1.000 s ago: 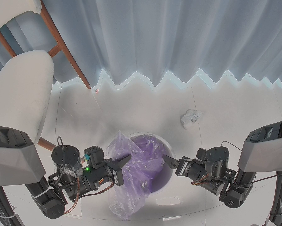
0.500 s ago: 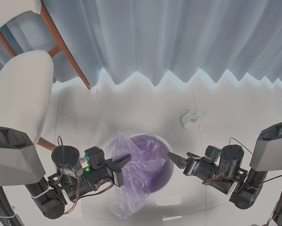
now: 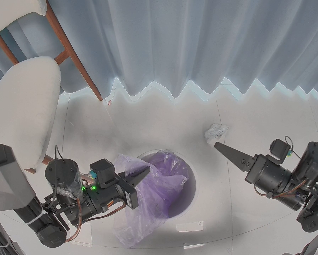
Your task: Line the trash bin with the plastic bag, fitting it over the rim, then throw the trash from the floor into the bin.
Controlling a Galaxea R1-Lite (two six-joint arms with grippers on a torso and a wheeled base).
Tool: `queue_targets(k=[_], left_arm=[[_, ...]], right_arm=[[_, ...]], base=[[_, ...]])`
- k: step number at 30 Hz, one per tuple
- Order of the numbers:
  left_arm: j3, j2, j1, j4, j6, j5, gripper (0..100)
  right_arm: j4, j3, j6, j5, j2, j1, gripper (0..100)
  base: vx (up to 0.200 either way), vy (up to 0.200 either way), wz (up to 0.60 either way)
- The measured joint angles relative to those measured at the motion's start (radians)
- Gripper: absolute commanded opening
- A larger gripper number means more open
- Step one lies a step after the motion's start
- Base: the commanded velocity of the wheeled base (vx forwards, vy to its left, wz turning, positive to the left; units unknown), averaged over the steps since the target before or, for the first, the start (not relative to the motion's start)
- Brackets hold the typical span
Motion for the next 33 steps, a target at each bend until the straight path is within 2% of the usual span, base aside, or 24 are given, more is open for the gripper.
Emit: queue_targets(k=[5, 9, 13, 21, 24, 30, 33], left_arm=[[-0.086, -0.054, -0.014, 0.123, 0.083, -0.013, 0], [-0.140, -0.077, -0.017, 0.241, 0.198, -0.019, 0], [-0.172, -0.094, -0.022, 0.333, 0.275, -0.026, 0], [-0.132, -0.119, -0.024, 0.337, 0.302, -0.041, 0], [-0.119, -0.130, -0.027, 0.336, 0.304, -0.079, 0], [-0.210, -0.143, -0.023, 0.384, 0.319, -0.107, 0], [-0.243, -0.150, -0.023, 0.453, 0.386, -0.112, 0]], right_arm=[[0.160, -0.009, 0.006, 0.029, -0.135, 0.001, 100], [0.346, -0.033, 0.015, 0.040, -0.215, 0.013, 100], [0.472, -0.070, 0.041, 0.048, -0.268, 0.035, 100], [0.490, -0.099, 0.054, 0.050, -0.316, 0.075, 100], [0.490, -0.098, 0.054, 0.049, -0.320, 0.076, 100], [0.491, -0.094, 0.054, 0.049, -0.318, 0.076, 100], [0.491, -0.092, 0.054, 0.050, -0.311, 0.075, 100]], base=[[0.000, 0.000, 0.00], [0.000, 0.000, 0.00], [0.000, 0.000, 0.00], [0.000, 0.000, 0.00], [0.000, 0.000, 0.00], [0.000, 0.000, 0.00], [0.000, 0.000, 0.00]])
